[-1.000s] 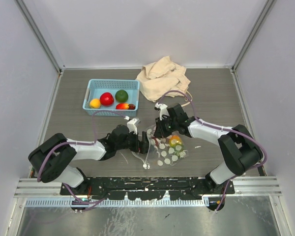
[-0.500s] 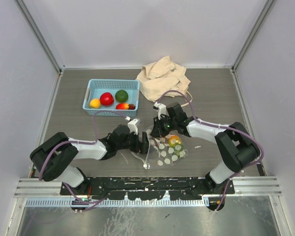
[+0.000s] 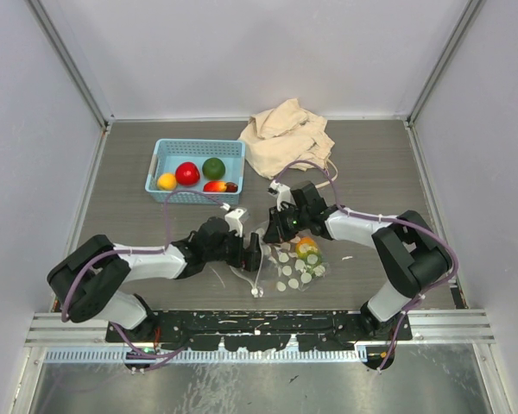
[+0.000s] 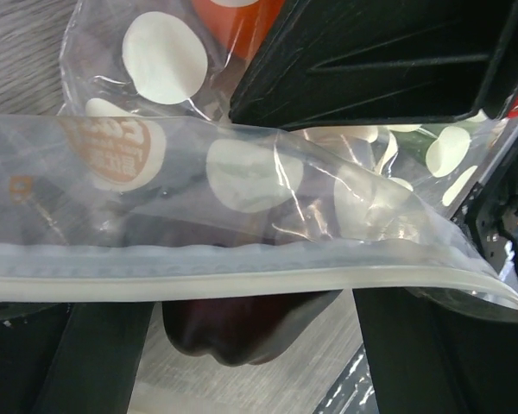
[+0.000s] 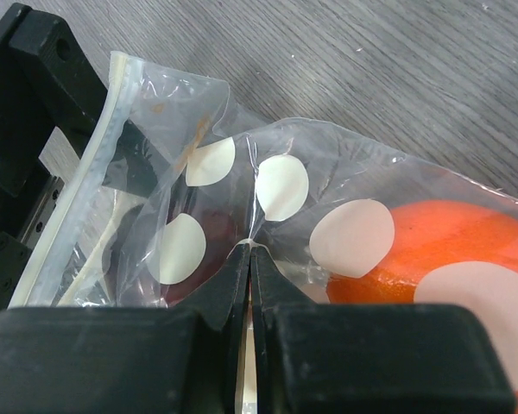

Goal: Open the zip-top bag and remove the fake food
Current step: Pick up the fake fruit from the zipper food storage bag.

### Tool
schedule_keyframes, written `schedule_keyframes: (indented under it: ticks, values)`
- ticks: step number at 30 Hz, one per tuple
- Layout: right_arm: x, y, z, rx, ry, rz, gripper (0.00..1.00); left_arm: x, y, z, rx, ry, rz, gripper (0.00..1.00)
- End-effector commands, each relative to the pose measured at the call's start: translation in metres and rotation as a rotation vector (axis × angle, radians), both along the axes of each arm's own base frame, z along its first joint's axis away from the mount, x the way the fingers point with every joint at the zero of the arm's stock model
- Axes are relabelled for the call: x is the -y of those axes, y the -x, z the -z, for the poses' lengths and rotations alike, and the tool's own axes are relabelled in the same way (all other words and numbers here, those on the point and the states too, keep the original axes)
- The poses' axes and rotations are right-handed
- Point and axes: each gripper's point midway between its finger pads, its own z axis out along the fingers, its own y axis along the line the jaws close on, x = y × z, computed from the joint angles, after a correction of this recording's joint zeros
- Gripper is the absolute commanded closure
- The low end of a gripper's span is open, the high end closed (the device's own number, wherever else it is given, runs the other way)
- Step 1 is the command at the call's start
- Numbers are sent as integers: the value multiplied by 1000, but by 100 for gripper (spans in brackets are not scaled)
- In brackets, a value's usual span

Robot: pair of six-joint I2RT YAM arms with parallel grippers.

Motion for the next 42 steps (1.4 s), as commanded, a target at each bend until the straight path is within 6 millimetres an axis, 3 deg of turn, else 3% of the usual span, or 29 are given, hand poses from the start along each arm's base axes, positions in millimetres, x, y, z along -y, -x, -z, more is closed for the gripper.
schedule_keyframes:
  ticks: [1,9,11,17,19,22,27,32,36,42]
  values:
    - [-12,-10,-17,39,-51,-20,91,-5,-10,-9,66,-45,-20,12]
    - [-18,-11,-19,21,-72,-29,91,0,-7,-5,53,-90,8,12]
    - [-18,-10,-19,20,-72,-29,90,-1,-9,-2,47,-104,-5,18]
    - [-12,-8,-26,52,-63,-18,88,-4,-8,-2,40,-112,-16,59]
    - [-7,-9,-32,79,-51,-3,80,-5,-7,-4,44,-108,-17,70]
    - [2,-10,-47,135,-41,27,68,-7,-5,-7,50,-100,-19,77]
    - [18,-6,-79,243,-53,73,48,-9,-3,-8,52,-88,-19,82]
    - [19,31,-108,338,-208,-34,38,-7,-1,-10,52,-62,-12,85]
    - [22,63,-104,345,-315,-90,28,-6,0,-10,51,-49,-4,87]
    - [23,71,-78,266,-325,-69,27,-4,2,-9,45,-41,6,88]
